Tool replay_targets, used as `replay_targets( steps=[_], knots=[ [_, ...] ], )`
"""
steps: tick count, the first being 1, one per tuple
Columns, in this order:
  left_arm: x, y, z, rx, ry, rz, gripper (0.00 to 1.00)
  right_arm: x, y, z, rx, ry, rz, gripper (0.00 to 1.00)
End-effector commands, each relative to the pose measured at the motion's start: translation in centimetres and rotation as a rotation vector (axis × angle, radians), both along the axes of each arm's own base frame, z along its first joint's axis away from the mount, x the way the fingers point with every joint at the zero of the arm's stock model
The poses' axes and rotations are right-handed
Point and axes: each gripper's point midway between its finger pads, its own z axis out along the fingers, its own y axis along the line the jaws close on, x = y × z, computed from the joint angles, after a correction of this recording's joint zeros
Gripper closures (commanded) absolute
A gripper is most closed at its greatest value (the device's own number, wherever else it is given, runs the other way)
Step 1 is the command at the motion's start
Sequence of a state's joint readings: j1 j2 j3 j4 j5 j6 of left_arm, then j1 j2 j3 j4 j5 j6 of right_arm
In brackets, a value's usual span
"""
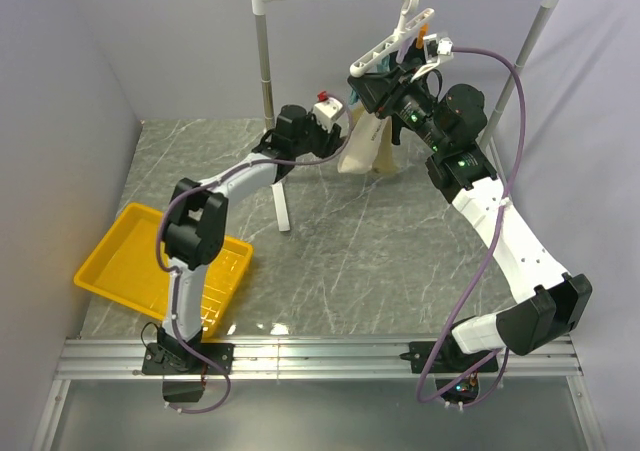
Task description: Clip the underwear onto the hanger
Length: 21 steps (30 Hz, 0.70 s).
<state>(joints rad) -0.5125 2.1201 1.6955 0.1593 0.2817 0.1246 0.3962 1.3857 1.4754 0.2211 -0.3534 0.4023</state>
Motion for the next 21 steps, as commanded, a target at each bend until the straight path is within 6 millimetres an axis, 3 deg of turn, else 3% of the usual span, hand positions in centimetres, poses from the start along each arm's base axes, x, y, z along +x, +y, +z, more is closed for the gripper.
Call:
replay_targets(
  steps=[1, 2, 3, 4, 6, 7, 8, 9, 10, 12, 13, 16, 18, 21],
  knots=[
    [-3.2, 0.4, 10.1, -0.188, -0.172, -0.1, 0.48, -0.9, -0.6, 3.3, 0.028, -0.084, -0.02, 1.0],
    [-3.7, 0.8, 10.5, -0.198, -0.179, -0.104, 0.43, -0.9, -0.6, 3.4, 0.028, -0.086, -0.022, 1.0],
    [-4.9, 1.4, 12.1, -0.211, -0.2, -0.111, 0.41, -0.9, -0.7, 3.4, 0.03, -0.085, -0.024, 1.0],
    [-5.5, 2.2, 10.7, -0.197, -0.171, -0.111, 0.39, -1.0, -0.7, 3.4, 0.028, -0.089, -0.027, 1.0],
    [-7.5, 3.3, 11.8, -0.159, -0.218, -0.154, 0.38, -0.9, -0.7, 3.3, 0.028, -0.087, -0.03, 1.0],
    [-8.6, 3.7, 10.0, -0.113, -0.203, -0.173, 0.37, -0.8, -0.8, 3.3, 0.029, -0.087, -0.033, 1.0],
    [-9.5, 4.2, 9.5, -0.075, -0.225, -0.198, 0.37, -0.8, -0.8, 3.3, 0.03, -0.086, -0.034, 1.0],
    [-11.0, 4.7, 10.6, -0.011, -0.32, -0.254, 0.36, -0.7, -0.8, 3.4, 0.033, -0.086, -0.035, 1.0],
    [-12.4, 4.9, 8.6, 0.043, -0.324, -0.299, 0.36, -0.8, -0.7, 3.3, 0.033, -0.086, -0.035, 1.0],
    [-14.6, 5.3, 9.3, 0.165, -0.505, -0.405, 0.32, -0.7, -0.8, 3.4, 0.037, -0.084, -0.036, 1.0],
    [-15.8, 5.3, 7.7, 0.223, -0.528, -0.461, 0.32, -0.7, -0.8, 3.4, 0.038, -0.084, -0.038, 1.0],
    [-18.2, 4.6, 6.8, 0.418, -0.767, -0.628, 0.31, -0.5, -0.7, 3.2, 0.038, -0.076, -0.04, 1.0],
    [-18.7, 3.8, 7.3, 0.5, -0.909, -0.662, 0.3, -0.4, -0.6, 3.0, 0.038, -0.071, -0.041, 1.0],
    [-19.9, 0.6, 8.7, 0.505, -0.997, -0.671, 0.3, -0.3, -0.7, 3.2, 0.04, -0.073, -0.051, 1.0]
  ],
)
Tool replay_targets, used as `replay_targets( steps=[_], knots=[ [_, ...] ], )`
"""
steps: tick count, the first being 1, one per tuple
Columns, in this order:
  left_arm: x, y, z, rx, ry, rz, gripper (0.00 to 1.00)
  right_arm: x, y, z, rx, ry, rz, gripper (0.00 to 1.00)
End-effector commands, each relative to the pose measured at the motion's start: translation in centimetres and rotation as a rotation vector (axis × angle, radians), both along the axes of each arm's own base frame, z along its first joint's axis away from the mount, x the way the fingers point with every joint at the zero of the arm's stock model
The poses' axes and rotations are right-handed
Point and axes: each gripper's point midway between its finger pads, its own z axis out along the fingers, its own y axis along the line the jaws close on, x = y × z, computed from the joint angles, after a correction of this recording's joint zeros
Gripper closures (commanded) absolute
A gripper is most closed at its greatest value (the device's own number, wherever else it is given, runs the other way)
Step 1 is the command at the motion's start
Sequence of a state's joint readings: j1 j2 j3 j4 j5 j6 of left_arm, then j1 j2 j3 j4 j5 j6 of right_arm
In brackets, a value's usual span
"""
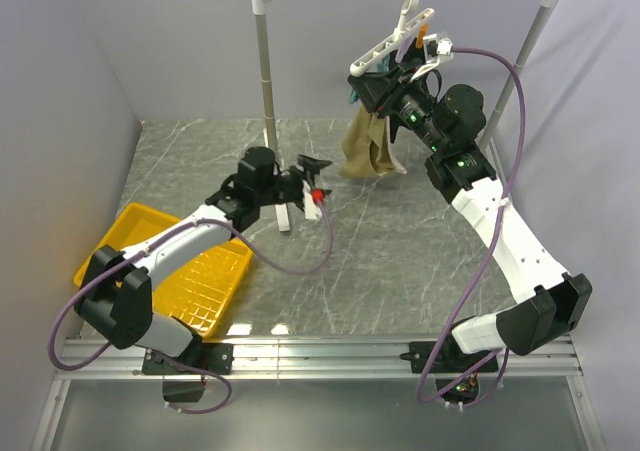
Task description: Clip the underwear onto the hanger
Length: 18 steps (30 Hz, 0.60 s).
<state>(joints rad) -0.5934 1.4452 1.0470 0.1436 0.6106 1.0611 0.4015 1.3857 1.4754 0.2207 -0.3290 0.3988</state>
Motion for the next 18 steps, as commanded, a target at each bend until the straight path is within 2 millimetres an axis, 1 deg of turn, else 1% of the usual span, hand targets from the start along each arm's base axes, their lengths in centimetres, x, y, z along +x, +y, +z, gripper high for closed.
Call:
replay_targets(
  steps=[1, 2, 3, 4, 5, 6, 9, 12, 14, 16, 17, 18],
  knots=[
    [-1.2, -2.8, 2.2, 0.054, -0.262, -0.08, 0.3, -0.5, -0.5, 3.2, 0.034, -0.073, -0.032, 1.0],
    [-1.1, -3.6, 3.3, 0.024, -0.307, -0.07, 0.3, -0.5, -0.5, 3.1, 0.034, -0.071, -0.032, 1.0],
    [-1.4, -4.8, 2.8, 0.021, -0.308, -0.074, 0.29, -0.4, -0.5, 3.0, 0.034, -0.068, -0.033, 1.0],
    [-1.0, -5.1, 2.8, 0.022, -0.317, -0.046, 0.29, -0.3, -0.6, 2.9, 0.034, -0.066, -0.036, 1.0],
    [-0.8, -5.5, 3.5, -0.01, -0.33, -0.037, 0.29, -0.4, -0.6, 3.0, 0.036, -0.068, -0.033, 1.0],
    [-0.7, -6.1, 3.2, -0.018, -0.318, -0.035, 0.29, -0.4, -0.5, 3.0, 0.034, -0.068, -0.032, 1.0],
    [0.2, -6.5, 3.6, -0.065, -0.287, 0.001, 0.3, -0.7, -0.5, 3.1, 0.026, -0.078, -0.029, 1.0],
    [0.5, -6.7, 3.3, -0.058, -0.263, 0.001, 0.3, -0.8, -0.7, 2.9, 0.019, -0.082, -0.034, 1.0],
    [0.3, -7.0, 3.2, -0.06, -0.249, -0.013, 0.29, -0.7, -0.7, 2.7, 0.02, -0.078, -0.039, 1.0],
    [-0.2, -7.8, 3.7, -0.07, -0.23, -0.035, 0.29, -0.6, -0.7, 2.6, 0.024, -0.073, -0.039, 1.0],
    [-0.3, -8.1, 3.5, -0.07, -0.215, -0.037, 0.28, -0.7, -0.7, 2.7, 0.027, -0.073, -0.038, 1.0],
    [-0.7, -8.6, 3.8, -0.079, -0.225, -0.045, 0.26, -0.5, -0.7, 2.6, 0.027, -0.07, -0.04, 1.0]
  ],
)
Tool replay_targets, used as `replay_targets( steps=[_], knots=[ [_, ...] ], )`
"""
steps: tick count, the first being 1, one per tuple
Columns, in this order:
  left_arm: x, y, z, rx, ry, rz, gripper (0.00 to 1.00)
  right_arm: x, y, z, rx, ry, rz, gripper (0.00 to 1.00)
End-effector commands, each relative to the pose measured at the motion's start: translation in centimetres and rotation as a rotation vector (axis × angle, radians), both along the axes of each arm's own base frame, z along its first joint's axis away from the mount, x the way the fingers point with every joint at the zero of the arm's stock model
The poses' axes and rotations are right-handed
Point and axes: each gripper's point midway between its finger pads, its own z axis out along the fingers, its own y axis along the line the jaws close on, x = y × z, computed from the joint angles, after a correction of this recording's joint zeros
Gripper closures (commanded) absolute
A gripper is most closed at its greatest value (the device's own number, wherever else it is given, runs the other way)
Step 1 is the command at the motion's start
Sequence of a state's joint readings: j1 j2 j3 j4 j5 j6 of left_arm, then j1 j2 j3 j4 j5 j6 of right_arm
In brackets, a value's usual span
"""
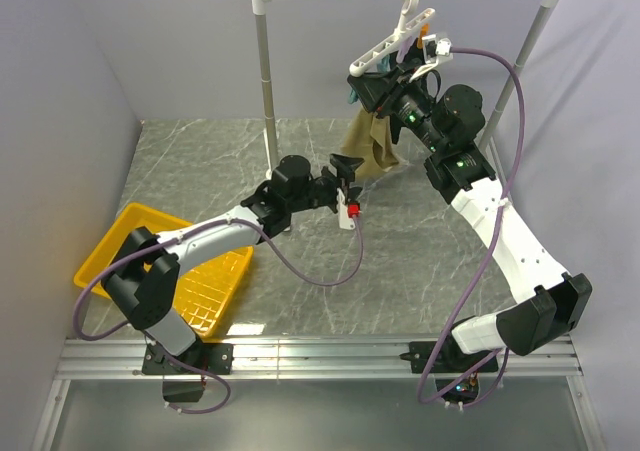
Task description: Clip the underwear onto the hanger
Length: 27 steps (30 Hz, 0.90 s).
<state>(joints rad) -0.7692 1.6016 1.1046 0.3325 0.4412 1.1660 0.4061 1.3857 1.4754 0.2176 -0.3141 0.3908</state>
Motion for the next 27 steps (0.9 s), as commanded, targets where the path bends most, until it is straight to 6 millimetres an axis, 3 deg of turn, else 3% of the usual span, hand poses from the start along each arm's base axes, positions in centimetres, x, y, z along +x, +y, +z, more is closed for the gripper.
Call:
replay_targets(
  steps=[1, 9, 13, 14, 15, 19, 27],
  knots=[
    [-0.8, -1.9, 3.9, -0.092, -0.044, -0.028, 0.25, -0.8, -0.6, 2.8, 0.031, -0.071, -0.024, 1.0],
    [-0.4, -5.0, 5.3, -0.163, -0.171, -0.012, 0.24, -0.7, -0.6, 2.6, 0.022, -0.07, -0.033, 1.0],
    [1.7, -6.3, 4.1, -0.098, -0.278, 0.047, 0.24, -0.7, -0.6, 2.6, 0.02, -0.071, -0.034, 1.0],
    [2.4, -6.4, 2.9, -0.071, -0.311, 0.065, 0.24, -0.8, -0.6, 2.6, 0.018, -0.071, -0.034, 1.0],
    [2.8, -6.3, 3.6, -0.09, -0.352, 0.085, 0.24, -0.8, -0.6, 2.7, 0.017, -0.074, -0.032, 1.0],
    [4.2, -6.6, 2.3, -0.033, -0.409, 0.116, 0.23, -0.8, -0.7, 2.7, 0.012, -0.078, -0.034, 1.0],
    [6.9, -7.2, 4.7, -0.119, -0.439, 0.177, 0.23, -1.0, -0.7, 2.5, 0.01, -0.08, -0.033, 1.0]
  ],
)
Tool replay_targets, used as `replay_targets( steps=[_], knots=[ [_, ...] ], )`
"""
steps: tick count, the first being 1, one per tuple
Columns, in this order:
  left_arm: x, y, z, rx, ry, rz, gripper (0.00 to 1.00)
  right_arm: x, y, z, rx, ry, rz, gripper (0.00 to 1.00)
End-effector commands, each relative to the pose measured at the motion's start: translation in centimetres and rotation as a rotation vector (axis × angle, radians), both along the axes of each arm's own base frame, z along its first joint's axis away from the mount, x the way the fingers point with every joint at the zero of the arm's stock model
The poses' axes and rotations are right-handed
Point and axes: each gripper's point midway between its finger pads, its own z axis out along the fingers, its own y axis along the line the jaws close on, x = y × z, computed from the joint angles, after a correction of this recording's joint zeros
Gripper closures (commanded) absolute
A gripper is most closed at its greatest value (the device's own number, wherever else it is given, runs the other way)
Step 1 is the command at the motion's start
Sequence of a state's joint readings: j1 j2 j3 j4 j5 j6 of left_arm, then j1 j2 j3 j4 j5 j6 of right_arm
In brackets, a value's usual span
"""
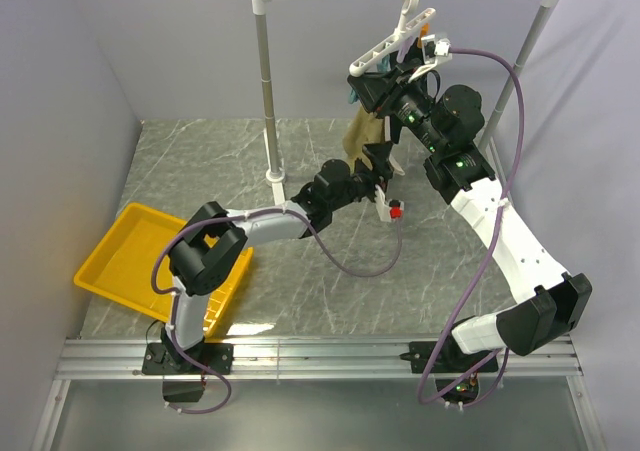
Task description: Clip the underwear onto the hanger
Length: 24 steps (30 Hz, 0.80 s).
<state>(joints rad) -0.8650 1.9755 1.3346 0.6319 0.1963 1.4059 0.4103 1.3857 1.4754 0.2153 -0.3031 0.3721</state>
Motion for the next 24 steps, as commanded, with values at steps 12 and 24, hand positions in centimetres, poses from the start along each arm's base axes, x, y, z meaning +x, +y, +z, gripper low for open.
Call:
replay_targets(
  steps=[12, 24],
  knots=[
    [0.4, -0.3, 4.8, -0.096, -0.095, -0.011, 0.23, -1.1, -0.8, 2.6, 0.02, -0.076, -0.022, 1.0],
    [1.2, -0.1, 5.1, -0.086, -0.135, 0.03, 0.24, -1.0, -0.6, 2.3, 0.014, -0.073, -0.019, 1.0]
  ],
)
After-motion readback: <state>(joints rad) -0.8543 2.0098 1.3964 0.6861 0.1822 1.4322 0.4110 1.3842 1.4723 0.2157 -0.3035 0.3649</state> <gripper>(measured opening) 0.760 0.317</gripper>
